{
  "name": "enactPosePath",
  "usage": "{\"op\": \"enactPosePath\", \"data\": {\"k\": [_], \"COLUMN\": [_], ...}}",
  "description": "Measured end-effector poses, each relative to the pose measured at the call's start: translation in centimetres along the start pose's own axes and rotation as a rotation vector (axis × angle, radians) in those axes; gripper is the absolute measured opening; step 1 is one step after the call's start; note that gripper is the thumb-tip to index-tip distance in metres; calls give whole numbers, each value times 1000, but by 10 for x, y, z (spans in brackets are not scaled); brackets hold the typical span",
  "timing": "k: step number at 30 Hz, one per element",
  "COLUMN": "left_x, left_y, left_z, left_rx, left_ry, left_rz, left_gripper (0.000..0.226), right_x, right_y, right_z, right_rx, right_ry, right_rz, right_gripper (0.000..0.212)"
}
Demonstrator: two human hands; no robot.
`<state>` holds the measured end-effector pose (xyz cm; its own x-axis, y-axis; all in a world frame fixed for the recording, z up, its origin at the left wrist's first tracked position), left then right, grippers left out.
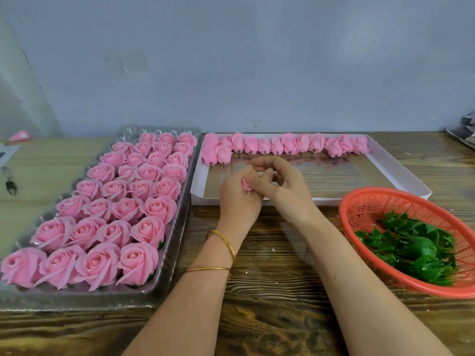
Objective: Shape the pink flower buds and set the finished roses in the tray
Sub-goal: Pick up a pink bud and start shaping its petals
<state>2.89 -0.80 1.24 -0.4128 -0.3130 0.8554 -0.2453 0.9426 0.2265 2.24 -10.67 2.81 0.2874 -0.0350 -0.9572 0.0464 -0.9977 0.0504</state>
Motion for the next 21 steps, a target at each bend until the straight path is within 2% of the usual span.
{"op": "enactPosePath", "data": {"k": [6, 10, 13, 17, 21], "left_x": [-1, -4, -4, -4, -4], "left_y": [0, 3, 5, 7, 6], "left_z": [0, -2, -2, -2, -2], "left_rx": [-6, 26, 63, 104, 78], "left_ry": [2, -3, 4, 68, 154], "left_rz": [-17, -58, -74, 37, 226], "left_gripper": [45, 32, 32, 32, 27], "right_x": [3, 3, 5, 2, 6], "right_y": [2, 3, 5, 6, -1], "right_z": [0, 0, -2, 0, 1], "right_rx": [24, 40, 54, 11, -168], "right_ry": [5, -29, -69, -20, -25], "right_rz": [21, -140, -228, -68, -8], "right_gripper": [28, 7, 15, 23, 36]}}
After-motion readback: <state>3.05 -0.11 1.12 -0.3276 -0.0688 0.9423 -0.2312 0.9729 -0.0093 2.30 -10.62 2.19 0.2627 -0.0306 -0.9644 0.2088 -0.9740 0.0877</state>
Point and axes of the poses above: each hand's wrist, its own z-axis away from the middle knuckle, its own y-axis out of the back of the hand, x = y × z, the point moved 4 cm from there along -z, towards the middle knuckle, and after that the axes turned 6 degrees about -z, right-handed, at the moved point
